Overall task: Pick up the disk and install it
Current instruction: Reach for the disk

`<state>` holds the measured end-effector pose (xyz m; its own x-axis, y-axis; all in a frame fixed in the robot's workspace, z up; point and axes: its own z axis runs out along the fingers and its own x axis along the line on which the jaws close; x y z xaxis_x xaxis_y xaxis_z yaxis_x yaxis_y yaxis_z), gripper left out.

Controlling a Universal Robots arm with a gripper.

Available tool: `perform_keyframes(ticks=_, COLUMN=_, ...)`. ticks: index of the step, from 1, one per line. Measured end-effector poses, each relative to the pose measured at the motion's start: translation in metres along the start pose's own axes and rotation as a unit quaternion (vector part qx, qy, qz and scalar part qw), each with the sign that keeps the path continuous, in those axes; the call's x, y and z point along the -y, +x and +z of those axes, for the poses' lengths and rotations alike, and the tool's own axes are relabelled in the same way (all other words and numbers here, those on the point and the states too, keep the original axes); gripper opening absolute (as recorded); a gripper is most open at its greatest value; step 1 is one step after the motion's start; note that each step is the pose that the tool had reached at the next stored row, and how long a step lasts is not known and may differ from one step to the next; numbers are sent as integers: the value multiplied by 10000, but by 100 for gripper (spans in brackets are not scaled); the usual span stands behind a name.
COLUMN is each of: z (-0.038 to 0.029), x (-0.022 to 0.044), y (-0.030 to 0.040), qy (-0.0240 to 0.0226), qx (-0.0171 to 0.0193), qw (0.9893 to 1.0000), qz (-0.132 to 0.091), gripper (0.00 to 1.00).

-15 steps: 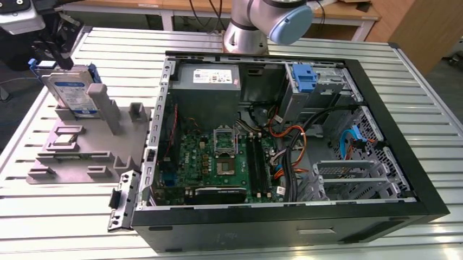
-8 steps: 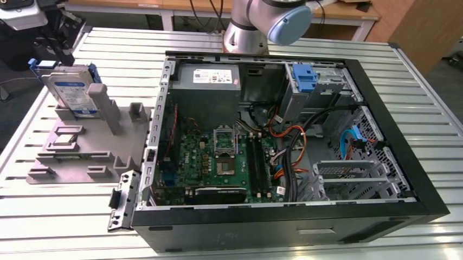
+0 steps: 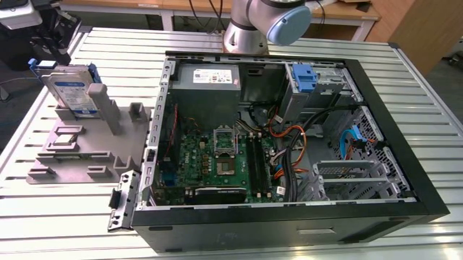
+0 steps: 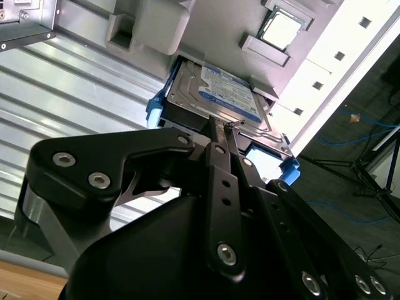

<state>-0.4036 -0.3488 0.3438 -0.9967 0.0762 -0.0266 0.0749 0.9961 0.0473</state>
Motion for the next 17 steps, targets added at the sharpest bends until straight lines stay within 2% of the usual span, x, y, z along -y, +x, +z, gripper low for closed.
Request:
perform_keyframes(ticks=5, z=3, x=12, y=1, qy=0, qx=0, qw=10000, qz=1, gripper=10)
perform_keyframes(ticks=9, z=4, x=60, y=-4, qy=-7, qx=-1, qw=10000, qz=0, gripper=10)
perform_keyframes(ticks=15, z=4, x=63, y=-2, qy=-7, qx=0, qw=10000, qz=1, gripper=10)
perform_keyframes(ticks=17, z=4, x=65, y=17, qy=-7, qx=0, qw=10000, qz=0, gripper=10)
